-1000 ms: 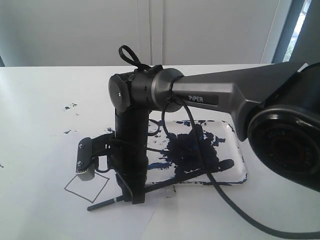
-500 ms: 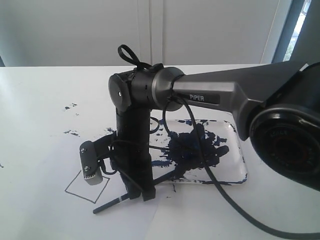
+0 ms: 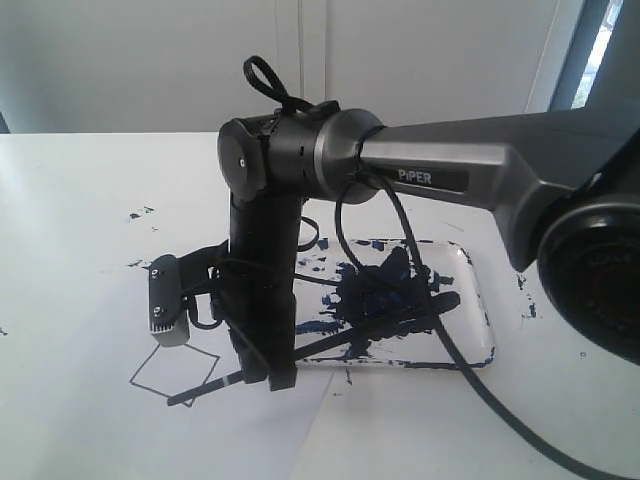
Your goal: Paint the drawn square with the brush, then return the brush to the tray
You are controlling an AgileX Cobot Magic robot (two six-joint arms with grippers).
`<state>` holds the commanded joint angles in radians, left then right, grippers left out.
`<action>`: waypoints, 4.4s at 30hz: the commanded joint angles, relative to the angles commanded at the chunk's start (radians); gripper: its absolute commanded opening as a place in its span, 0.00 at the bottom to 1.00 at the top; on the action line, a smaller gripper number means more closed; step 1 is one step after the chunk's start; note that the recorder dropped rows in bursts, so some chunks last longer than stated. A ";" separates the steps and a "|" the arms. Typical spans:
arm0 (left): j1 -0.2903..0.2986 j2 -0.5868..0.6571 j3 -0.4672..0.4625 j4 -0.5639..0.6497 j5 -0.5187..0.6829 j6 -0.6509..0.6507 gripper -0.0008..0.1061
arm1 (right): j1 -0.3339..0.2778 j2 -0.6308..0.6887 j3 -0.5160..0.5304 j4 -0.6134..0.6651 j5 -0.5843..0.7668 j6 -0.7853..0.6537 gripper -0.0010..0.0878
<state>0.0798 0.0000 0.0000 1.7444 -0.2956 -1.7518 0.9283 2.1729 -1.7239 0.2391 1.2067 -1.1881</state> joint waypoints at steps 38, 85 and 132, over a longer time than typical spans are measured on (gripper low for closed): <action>0.000 0.000 0.000 0.000 0.000 0.000 0.01 | 0.046 -0.215 0.003 -0.183 -0.170 1.493 0.64; 0.000 0.000 0.000 0.000 0.000 0.000 0.01 | 0.208 -0.121 0.166 -0.461 -0.231 2.448 0.64; 0.000 0.000 0.000 0.000 0.000 0.000 0.01 | 0.216 -0.052 0.202 -0.549 -0.317 2.605 0.52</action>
<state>0.0798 0.0000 0.0000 1.7444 -0.2956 -1.7518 1.1442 2.1209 -1.5223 -0.3098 0.8896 1.4164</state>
